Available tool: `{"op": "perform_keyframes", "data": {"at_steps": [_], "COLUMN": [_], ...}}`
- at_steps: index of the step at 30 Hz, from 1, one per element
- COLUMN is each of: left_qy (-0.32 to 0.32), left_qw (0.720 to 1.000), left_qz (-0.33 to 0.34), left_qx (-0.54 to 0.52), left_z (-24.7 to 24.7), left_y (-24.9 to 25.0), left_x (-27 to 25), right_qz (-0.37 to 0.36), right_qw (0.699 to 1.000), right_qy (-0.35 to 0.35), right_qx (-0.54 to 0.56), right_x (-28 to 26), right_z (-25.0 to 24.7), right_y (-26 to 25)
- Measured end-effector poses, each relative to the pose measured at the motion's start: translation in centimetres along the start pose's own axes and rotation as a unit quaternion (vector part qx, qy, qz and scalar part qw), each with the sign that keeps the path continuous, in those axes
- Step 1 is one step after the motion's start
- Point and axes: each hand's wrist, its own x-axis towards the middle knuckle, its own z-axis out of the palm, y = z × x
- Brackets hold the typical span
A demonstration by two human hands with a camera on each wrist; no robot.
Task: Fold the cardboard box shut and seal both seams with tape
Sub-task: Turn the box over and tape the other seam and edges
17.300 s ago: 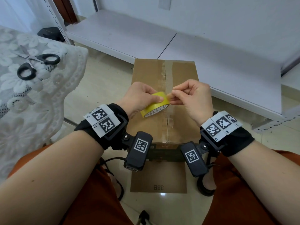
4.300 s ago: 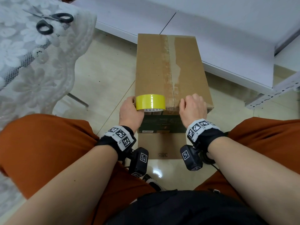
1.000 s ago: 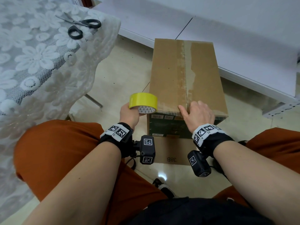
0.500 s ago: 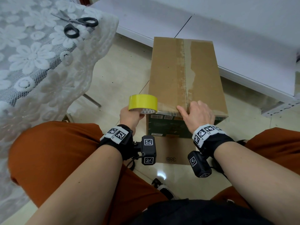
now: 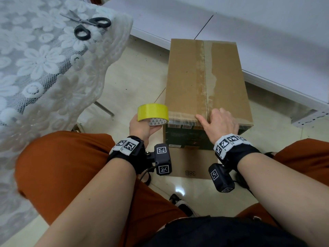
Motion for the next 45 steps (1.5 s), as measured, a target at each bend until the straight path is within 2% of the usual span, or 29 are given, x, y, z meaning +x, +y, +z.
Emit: {"op": "perform_keyframes", "data": {"at_steps": [3,7,11,21,24,31,34,37,45], "left_qy": [0.011,0.058,0.042,0.063,0.080,0.067,0.062,0.061,0.068], "left_qw": [1.000,0.998,0.997,0.994,0.992,0.988,0.986,0.986,0.982], "left_qz": [-0.001,-0.017,-0.031,-0.058,-0.081,-0.126,-0.134,-0.134,-0.152], "left_qx": [-0.016,-0.033,-0.058,-0.067,-0.056,-0.066,-0.071,-0.076,-0.083], "left_z": [-0.3,-0.9,-0.6,-0.7,-0.7,-0.5,-0.6,-0.7,-1.0], "left_y": [-0.2,-0.7,-0.2,-0.5,-0.8,-0.5,-0.5,-0.5,-0.9], "left_x": [-0.1,0.2,0.3,0.7,0.8,0.9,1.0,1.0,1.6], "right_qz": [-0.001,0.005,0.008,0.002,-0.001,0.001,-0.071,-0.136,-0.124], "right_qw": [1.000,1.000,1.000,1.000,1.000,1.000,0.997,0.989,0.987], "right_qy": [0.001,0.000,-0.004,0.000,0.005,0.000,-0.002,-0.037,-0.076], "right_qx": [0.004,0.011,0.012,0.014,0.012,0.006,0.007,0.042,0.062], "right_x": [0.1,0.1,0.2,0.2,0.2,0.3,0.6,1.3,2.2], "right_z": [0.1,0.3,0.4,0.2,0.2,-0.2,-0.4,0.0,-0.4], "right_y": [0.0,0.3,0.4,0.2,0.3,-0.1,-1.1,-2.6,-3.3]}}
